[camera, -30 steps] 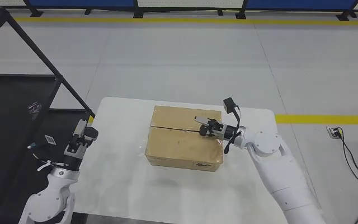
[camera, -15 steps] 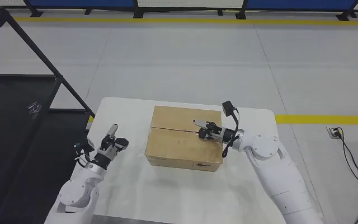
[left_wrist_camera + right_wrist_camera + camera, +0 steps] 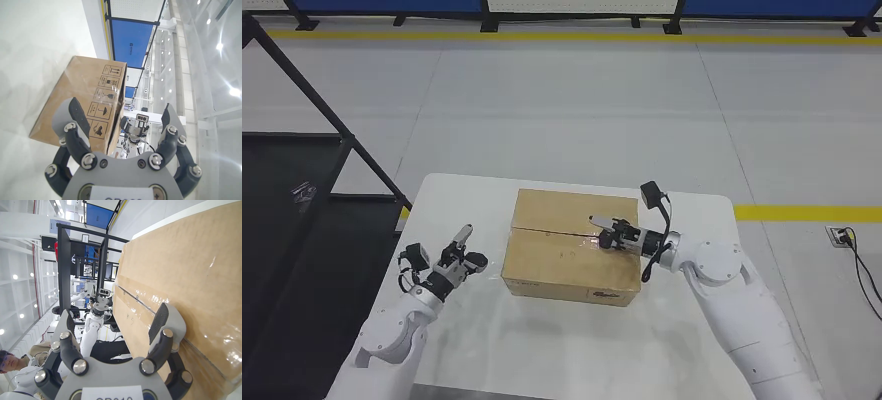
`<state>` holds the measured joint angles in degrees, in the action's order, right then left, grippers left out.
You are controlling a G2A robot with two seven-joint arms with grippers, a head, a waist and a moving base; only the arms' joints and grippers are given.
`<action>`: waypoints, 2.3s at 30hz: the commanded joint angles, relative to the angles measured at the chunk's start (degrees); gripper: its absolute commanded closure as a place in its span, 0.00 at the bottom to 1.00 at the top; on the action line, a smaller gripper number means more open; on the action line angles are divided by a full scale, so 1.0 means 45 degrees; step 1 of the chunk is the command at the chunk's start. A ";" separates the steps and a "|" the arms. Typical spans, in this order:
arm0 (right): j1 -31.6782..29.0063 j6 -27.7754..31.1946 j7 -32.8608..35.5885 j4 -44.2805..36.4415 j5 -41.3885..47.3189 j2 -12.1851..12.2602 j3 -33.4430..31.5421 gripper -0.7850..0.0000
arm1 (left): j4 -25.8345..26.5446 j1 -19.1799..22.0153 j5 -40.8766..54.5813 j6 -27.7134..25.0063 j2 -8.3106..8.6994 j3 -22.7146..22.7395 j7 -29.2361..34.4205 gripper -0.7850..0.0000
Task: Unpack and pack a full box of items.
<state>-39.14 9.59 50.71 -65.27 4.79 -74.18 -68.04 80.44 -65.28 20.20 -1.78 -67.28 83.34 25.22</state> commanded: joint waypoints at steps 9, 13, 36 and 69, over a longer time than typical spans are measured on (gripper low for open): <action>0.0067 -0.0078 0.0020 -0.0049 0.0068 0.0044 0.0063 0.00 | -0.0212 -0.0168 -0.9277 -0.0458 0.0044 -0.1459 -0.5522 0.00; 0.0173 -0.0152 0.0007 -0.0037 0.0061 0.0032 0.0192 0.00 | -0.0162 -0.0366 -1.1228 0.0017 0.0035 -0.1742 -0.6413 0.00; 0.0243 -0.0084 -0.0140 0.0034 0.0240 0.0060 0.0448 0.00 | -0.2411 0.0569 -1.6584 0.0220 -0.0179 -0.3270 -0.8299 0.00; 0.0156 -0.0101 -0.0187 0.0053 0.0421 0.0187 0.0457 0.00 | -0.5585 0.3111 -1.7759 0.2166 -0.1169 -0.3972 -0.9899 0.00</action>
<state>-38.42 9.14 49.86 -65.02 6.65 -73.36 -65.96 55.26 -51.28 -60.30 7.71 -72.48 65.04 -19.12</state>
